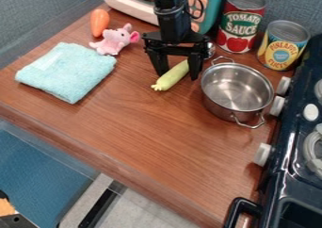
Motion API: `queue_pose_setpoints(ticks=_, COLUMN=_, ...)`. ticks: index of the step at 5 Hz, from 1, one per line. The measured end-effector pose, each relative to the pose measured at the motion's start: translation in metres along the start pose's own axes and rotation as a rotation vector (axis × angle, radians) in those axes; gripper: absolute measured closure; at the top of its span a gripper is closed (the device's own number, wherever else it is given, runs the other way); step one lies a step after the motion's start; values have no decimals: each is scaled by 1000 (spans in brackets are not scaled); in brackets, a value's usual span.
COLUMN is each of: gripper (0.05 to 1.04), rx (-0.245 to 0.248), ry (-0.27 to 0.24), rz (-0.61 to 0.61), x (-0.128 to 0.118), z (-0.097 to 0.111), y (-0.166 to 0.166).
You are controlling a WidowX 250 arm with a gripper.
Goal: Move the light blue towel to the right side of the table under the gray pot
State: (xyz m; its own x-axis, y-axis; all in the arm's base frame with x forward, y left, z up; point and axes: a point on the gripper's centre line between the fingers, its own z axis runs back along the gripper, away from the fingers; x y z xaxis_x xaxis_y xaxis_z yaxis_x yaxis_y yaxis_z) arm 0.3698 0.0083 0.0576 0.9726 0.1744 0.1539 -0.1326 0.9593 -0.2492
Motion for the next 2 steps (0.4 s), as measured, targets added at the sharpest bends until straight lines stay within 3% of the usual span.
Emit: queue_pose_setpoints(ticks=2, gripper=84, rx=-24, ry=0, rz=32, x=0, z=1, y=-1)
